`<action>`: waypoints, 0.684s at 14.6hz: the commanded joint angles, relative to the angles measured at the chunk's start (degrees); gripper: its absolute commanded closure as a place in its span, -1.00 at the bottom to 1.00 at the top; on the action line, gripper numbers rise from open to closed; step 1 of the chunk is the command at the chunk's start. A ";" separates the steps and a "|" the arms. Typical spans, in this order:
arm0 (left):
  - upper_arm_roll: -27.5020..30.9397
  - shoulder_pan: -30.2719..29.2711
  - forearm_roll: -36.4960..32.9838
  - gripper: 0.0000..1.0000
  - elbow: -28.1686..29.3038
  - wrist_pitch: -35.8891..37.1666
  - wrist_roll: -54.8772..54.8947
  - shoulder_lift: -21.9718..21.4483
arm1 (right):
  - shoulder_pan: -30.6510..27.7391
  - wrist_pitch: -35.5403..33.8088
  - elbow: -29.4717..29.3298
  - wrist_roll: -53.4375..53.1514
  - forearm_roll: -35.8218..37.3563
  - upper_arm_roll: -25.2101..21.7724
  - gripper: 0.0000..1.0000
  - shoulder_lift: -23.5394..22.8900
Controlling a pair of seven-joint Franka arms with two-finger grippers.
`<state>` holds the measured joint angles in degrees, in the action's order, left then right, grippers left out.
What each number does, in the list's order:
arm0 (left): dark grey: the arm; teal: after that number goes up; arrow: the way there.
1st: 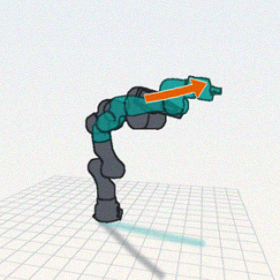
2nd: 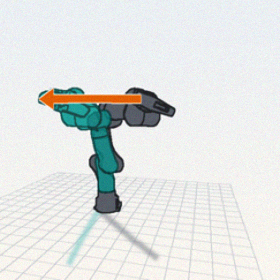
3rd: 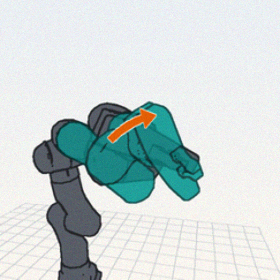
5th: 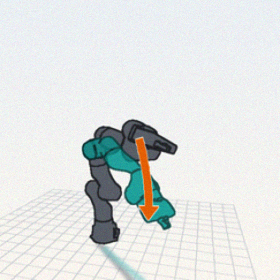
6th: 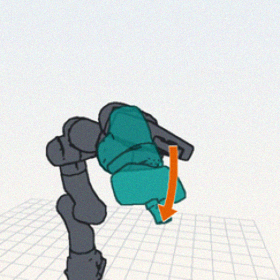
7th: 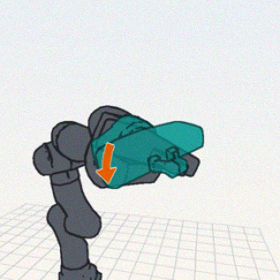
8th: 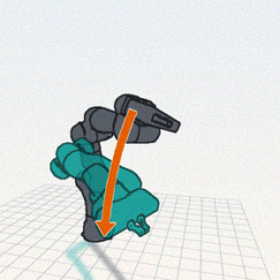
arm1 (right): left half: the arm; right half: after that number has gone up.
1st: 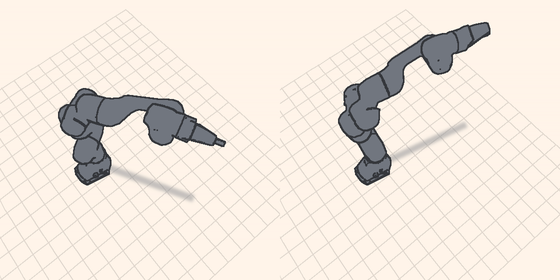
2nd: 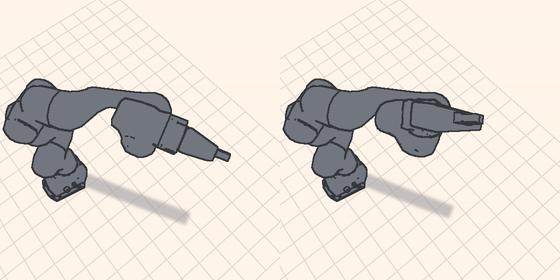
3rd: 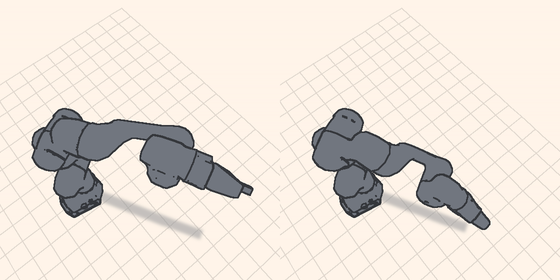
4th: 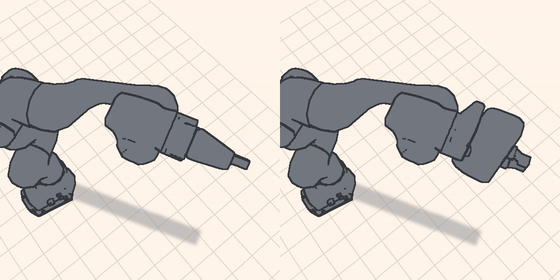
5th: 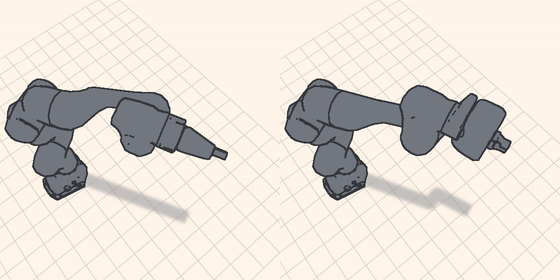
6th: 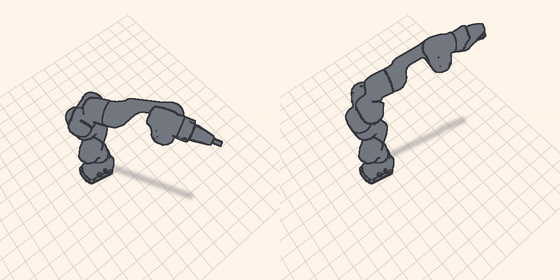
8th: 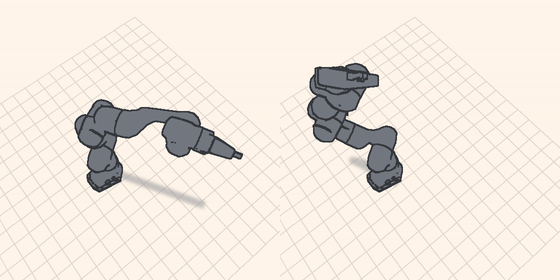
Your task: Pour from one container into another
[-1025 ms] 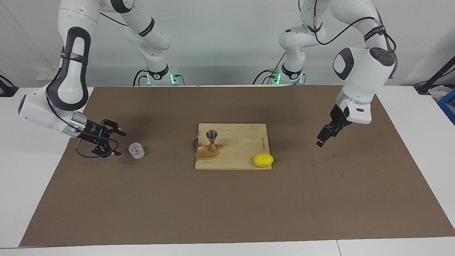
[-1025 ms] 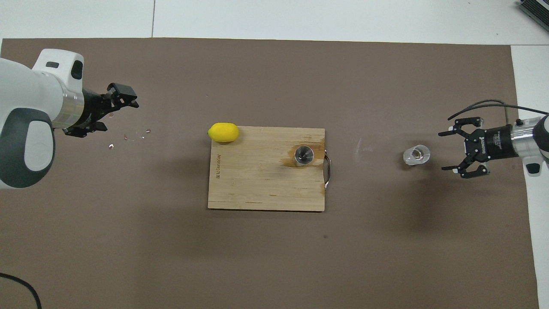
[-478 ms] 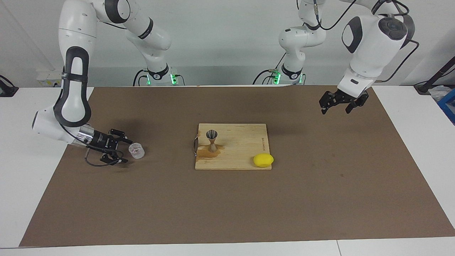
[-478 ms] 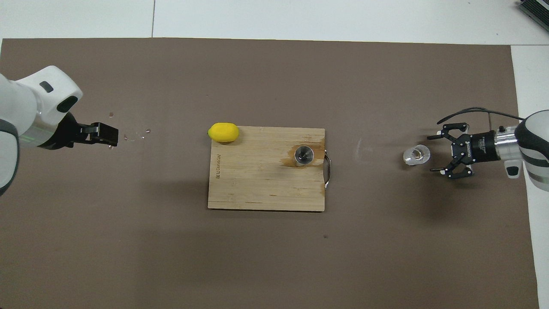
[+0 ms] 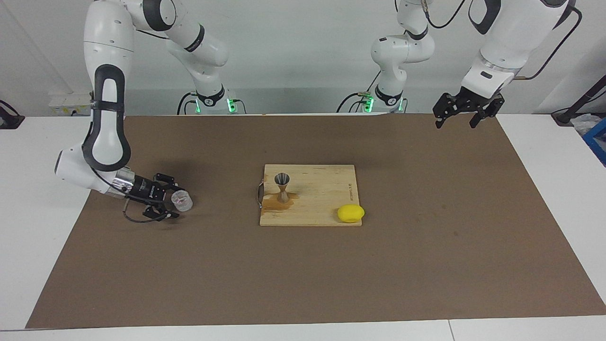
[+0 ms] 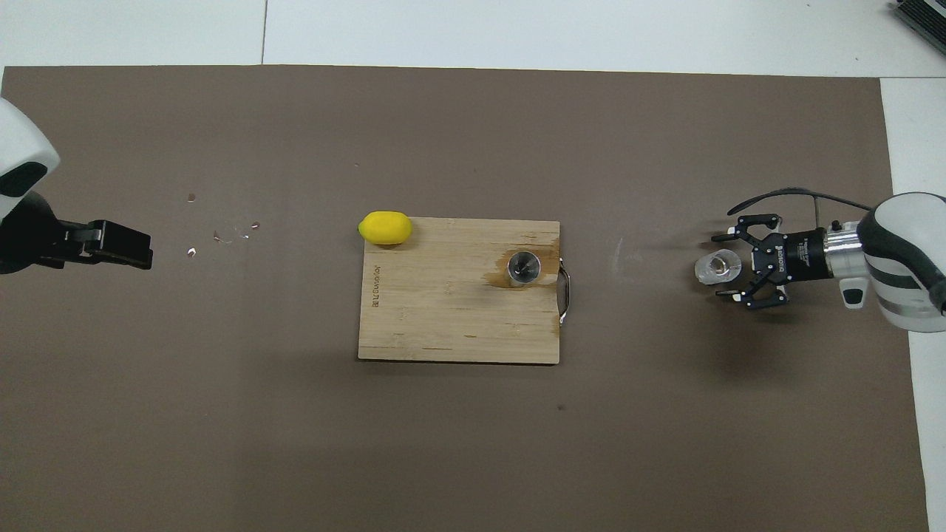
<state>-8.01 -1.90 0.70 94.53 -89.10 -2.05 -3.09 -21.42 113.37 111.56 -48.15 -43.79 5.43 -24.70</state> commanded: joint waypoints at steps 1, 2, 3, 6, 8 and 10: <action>0.63 0.05 0.70 -1.00 1.53 1.04 0.55 -1.38 | 0.07 1.24 1.82 1.66 -1.65 0.19 -0.94 1.15; 0.63 0.05 0.70 -1.00 0.83 0.69 0.73 -1.22 | 0.07 1.24 1.82 1.66 -1.65 0.19 -0.90 1.15; 0.54 0.05 0.70 -1.00 0.04 0.68 0.64 -0.95 | 0.07 1.07 1.82 1.66 -1.65 0.19 -0.75 1.15; 0.54 -0.12 0.79 -1.00 0.48 0.34 0.73 -1.13 | 0.07 0.45 1.56 1.22 -2.43 0.19 0.65 1.15; 0.37 0.84 0.70 -1.00 1.00 0.77 0.21 -1.30 | 0.07 0.36 1.30 1.13 -2.79 0.19 1.00 1.23; 0.28 1.02 0.70 -1.00 1.09 0.86 0.03 -1.39 | 0.15 0.54 1.12 0.78 -2.79 0.19 1.00 2.20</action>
<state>-8.19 -1.70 0.79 94.82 -88.95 -2.05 -3.47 -20.99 113.58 111.80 -48.15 -44.71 5.43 -24.47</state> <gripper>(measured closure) 0.000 0.493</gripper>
